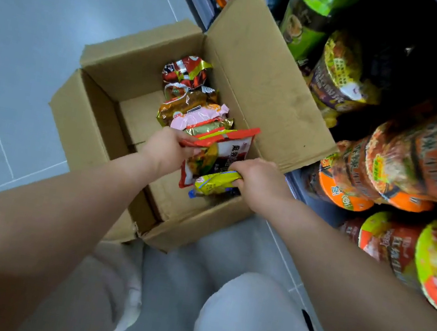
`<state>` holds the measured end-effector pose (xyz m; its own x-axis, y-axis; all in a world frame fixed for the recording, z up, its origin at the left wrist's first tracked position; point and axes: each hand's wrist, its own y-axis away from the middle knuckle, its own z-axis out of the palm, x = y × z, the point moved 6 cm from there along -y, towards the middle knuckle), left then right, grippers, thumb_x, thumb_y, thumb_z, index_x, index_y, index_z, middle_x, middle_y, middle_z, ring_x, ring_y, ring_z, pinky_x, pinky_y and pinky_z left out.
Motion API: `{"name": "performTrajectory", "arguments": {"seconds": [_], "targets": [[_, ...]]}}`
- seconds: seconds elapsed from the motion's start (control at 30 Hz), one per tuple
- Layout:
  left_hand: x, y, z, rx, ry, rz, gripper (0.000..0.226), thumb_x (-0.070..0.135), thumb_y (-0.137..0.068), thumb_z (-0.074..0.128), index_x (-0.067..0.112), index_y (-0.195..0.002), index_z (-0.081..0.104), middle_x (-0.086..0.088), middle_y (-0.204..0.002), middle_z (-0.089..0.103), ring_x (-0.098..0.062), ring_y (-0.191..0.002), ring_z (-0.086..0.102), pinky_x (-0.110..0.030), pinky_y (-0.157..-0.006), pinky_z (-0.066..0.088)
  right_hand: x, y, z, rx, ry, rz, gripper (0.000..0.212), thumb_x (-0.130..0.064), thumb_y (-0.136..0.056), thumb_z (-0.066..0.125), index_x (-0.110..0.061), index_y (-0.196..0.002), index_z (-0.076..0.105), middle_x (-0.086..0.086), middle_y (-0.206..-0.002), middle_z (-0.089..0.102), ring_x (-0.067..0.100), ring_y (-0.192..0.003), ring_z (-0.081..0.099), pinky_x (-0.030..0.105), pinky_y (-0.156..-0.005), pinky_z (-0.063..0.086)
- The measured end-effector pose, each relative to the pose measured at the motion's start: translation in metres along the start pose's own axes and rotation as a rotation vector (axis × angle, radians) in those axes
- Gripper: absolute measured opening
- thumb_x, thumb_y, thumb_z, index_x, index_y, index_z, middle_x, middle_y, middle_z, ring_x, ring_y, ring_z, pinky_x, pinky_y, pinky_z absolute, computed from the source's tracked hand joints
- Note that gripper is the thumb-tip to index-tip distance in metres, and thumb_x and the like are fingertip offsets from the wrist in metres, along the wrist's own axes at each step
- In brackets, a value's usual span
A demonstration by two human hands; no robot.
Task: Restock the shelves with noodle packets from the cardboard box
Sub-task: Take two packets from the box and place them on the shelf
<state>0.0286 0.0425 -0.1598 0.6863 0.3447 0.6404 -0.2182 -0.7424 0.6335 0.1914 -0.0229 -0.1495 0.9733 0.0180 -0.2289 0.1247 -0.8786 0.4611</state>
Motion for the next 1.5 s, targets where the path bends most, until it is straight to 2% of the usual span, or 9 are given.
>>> {"name": "performTrajectory", "arguments": {"seconds": [0.1,0.23,0.43,0.63,0.73,0.9,1.2,1.4,1.5], "targets": [[0.039,0.034,-0.039,0.005,-0.005,0.012,0.025,0.021,-0.090,0.064,0.017,-0.114,0.068,-0.003,-0.101,0.067,-0.022,-0.099,0.063,-0.036,-0.085,0.054,-0.014,0.027,-0.054,0.006,-0.055,0.103,0.027,-0.027,-0.090,0.055,-0.021,-0.117,0.058,0.006,-0.113,0.062,0.029,-0.109,0.051,0.035,-0.079,0.038],[0.098,0.092,-0.109,0.057,-0.124,0.042,0.023,0.029,-0.089,0.064,0.021,-0.110,0.071,-0.007,-0.086,0.069,-0.026,-0.076,0.063,-0.023,-0.061,0.044,-0.039,0.067,-0.144,0.008,-0.124,0.263,0.030,-0.031,-0.092,0.052,-0.020,-0.119,0.057,0.007,-0.114,0.060,0.030,-0.109,0.052,0.032,-0.074,0.040],[0.184,0.193,-0.208,0.022,-0.109,0.049,0.018,0.025,-0.090,0.063,0.024,-0.105,0.073,-0.004,-0.067,0.065,-0.029,-0.071,0.063,-0.032,-0.065,0.047,-0.092,0.143,-0.281,0.047,-0.212,0.484,0.029,-0.036,-0.092,0.051,-0.019,-0.115,0.058,0.010,-0.107,0.062,0.032,-0.101,0.058,0.030,-0.067,0.037],[0.235,0.268,-0.267,0.016,-0.111,0.111,0.015,0.024,-0.090,0.062,0.025,-0.102,0.072,-0.014,-0.087,0.072,-0.035,-0.078,0.069,-0.041,-0.073,0.057,-0.134,0.220,-0.364,0.168,-0.274,0.638,0.034,-0.036,-0.092,0.051,-0.018,-0.120,0.056,0.011,-0.109,0.063,0.032,-0.101,0.059,0.031,-0.067,0.037],[0.244,0.300,-0.280,0.022,-0.176,0.171,0.011,0.030,-0.092,0.061,0.030,-0.097,0.071,-0.013,-0.083,0.073,-0.032,-0.073,0.070,-0.034,-0.070,0.056,-0.151,0.253,-0.381,0.254,-0.336,0.639,0.032,-0.032,-0.091,0.053,-0.016,-0.119,0.056,0.011,-0.107,0.065,0.032,-0.099,0.059,0.032,-0.068,0.040],[0.239,0.363,-0.300,0.133,-0.125,0.240,0.012,0.026,-0.090,0.063,0.024,-0.098,0.072,-0.014,-0.086,0.073,-0.031,-0.076,0.070,-0.042,-0.076,0.058,-0.182,0.306,-0.397,0.427,-0.435,0.617,0.036,-0.030,-0.092,0.054,-0.017,-0.125,0.055,0.011,-0.111,0.064,0.033,-0.102,0.058,0.034,-0.073,0.043],[0.204,0.469,-0.349,0.352,0.038,0.279,0.015,0.022,-0.090,0.063,0.019,-0.101,0.073,-0.007,-0.093,0.072,-0.027,-0.087,0.068,-0.043,-0.082,0.056,-0.248,0.377,-0.425,0.696,-0.424,0.514,0.028,-0.024,-0.088,0.054,-0.017,-0.115,0.057,0.010,-0.095,0.065,0.033,-0.090,0.058,0.032,-0.062,0.038],[0.217,0.488,-0.423,0.431,0.155,0.372,0.012,0.022,-0.089,0.062,0.030,-0.084,0.069,-0.001,-0.086,0.071,-0.026,-0.085,0.068,-0.045,-0.082,0.056,-0.302,0.368,-0.497,0.855,-0.362,0.404,0.030,-0.023,-0.088,0.052,-0.016,-0.117,0.057,0.008,-0.096,0.063,0.030,-0.091,0.056,0.032,-0.058,0.038],[0.225,0.481,-0.474,0.470,0.230,0.427,0.020,0.024,-0.088,0.064,0.035,-0.072,0.069,0.000,-0.086,0.071,-0.027,-0.086,0.068,-0.047,-0.083,0.055,-0.339,0.345,-0.534,0.916,-0.318,0.377,0.033,-0.024,-0.090,0.051,-0.017,-0.123,0.054,0.008,-0.108,0.061,0.029,-0.104,0.052,0.037,-0.069,0.047]]}}
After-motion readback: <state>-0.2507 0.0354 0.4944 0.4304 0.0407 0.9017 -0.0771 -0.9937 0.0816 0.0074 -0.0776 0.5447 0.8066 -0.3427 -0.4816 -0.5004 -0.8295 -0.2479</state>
